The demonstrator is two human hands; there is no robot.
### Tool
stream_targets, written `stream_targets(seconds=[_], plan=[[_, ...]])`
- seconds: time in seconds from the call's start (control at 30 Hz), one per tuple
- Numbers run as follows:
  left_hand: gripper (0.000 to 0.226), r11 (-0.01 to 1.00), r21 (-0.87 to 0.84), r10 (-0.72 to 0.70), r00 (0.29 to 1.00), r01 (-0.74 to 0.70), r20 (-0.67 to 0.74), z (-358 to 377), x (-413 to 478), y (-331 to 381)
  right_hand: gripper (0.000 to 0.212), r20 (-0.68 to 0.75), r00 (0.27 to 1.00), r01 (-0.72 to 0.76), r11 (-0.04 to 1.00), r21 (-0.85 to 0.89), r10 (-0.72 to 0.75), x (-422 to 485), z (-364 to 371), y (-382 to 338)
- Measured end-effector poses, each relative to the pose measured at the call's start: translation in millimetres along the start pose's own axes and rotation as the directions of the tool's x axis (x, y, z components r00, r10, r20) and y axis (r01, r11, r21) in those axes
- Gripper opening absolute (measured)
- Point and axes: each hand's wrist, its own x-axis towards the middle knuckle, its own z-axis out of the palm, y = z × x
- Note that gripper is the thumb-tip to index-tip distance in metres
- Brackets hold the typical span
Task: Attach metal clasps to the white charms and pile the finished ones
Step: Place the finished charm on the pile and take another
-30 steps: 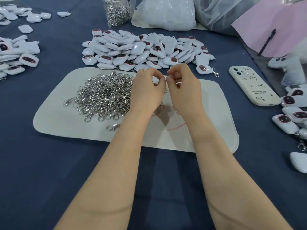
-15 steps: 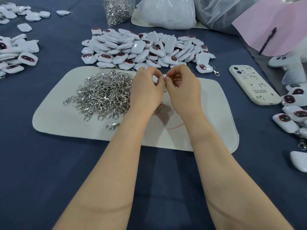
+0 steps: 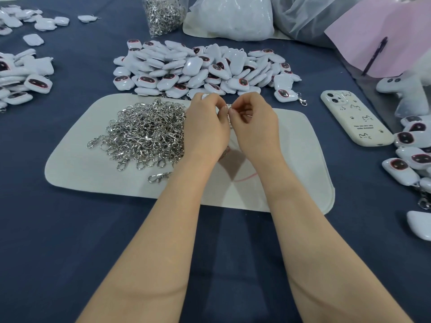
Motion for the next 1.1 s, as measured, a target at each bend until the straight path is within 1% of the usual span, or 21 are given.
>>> stream_targets(seconds=[0.13,0.23,0.33,0.5,0.6,0.67,0.73,0.83,0.93,1.1], plan=[[0.015,1.000,-0.002,-0.007,1.000,0.007,0.010,-0.2,0.0,0.3,0.014,0.024,0.999,0.050,0.997,-0.050,-0.049,-2.3,-1.0,-0.6],[0.013,0.999,-0.033,-0.027,0.999,0.028,0.025,1.0,1.3,-1.8,0.007,0.040,0.994,0.109,0.989,-0.098,-0.105,-3.3,-2.5,-0.9],[0.011,0.997,-0.065,-0.042,0.997,0.046,0.057,0.7,1.5,-3.2,0.007,0.048,0.991,0.128,0.985,-0.119,-0.123,-3.0,-4.3,0.0],[0.007,0.954,-0.284,-0.049,0.984,0.097,0.170,-6.0,0.9,-1.2,0.014,-0.011,0.996,0.083,0.993,-0.088,-0.085,-1.6,-8.2,4.6],[0.027,0.899,-0.416,-0.049,0.974,0.140,0.221,-12.2,-0.3,-0.8,0.015,-0.042,0.998,0.035,0.997,-0.070,-0.038,0.0,-9.4,7.9],[0.035,0.869,-0.460,-0.066,0.964,0.182,0.256,-13.7,-0.7,-0.3,0.015,-0.042,0.999,0.027,0.996,-0.081,-0.030,0.2,-9.1,9.1],[0.030,0.855,-0.472,-0.084,0.956,0.214,0.283,-12.3,-0.8,-0.3,0.016,-0.035,0.999,0.029,0.996,-0.089,-0.033,0.1,-8.3,9.4],[0.021,0.868,-0.439,-0.094,0.946,0.231,0.311,-9.3,-1.2,-1.2,0.016,-0.018,0.999,0.025,0.995,-0.095,-0.027,0.5,-7.9,9.3],[0.017,0.855,-0.458,-0.083,0.936,0.243,0.342,-8.3,-2.3,-1.2,0.016,-0.005,1.000,0.029,0.995,-0.091,-0.029,0.6,-7.4,8.8],[0.015,0.838,-0.489,-0.069,0.935,0.244,0.349,-9.1,-3.7,-0.7,0.016,0.022,0.999,0.037,0.995,-0.093,-0.036,0.6,-6.7,8.1]])
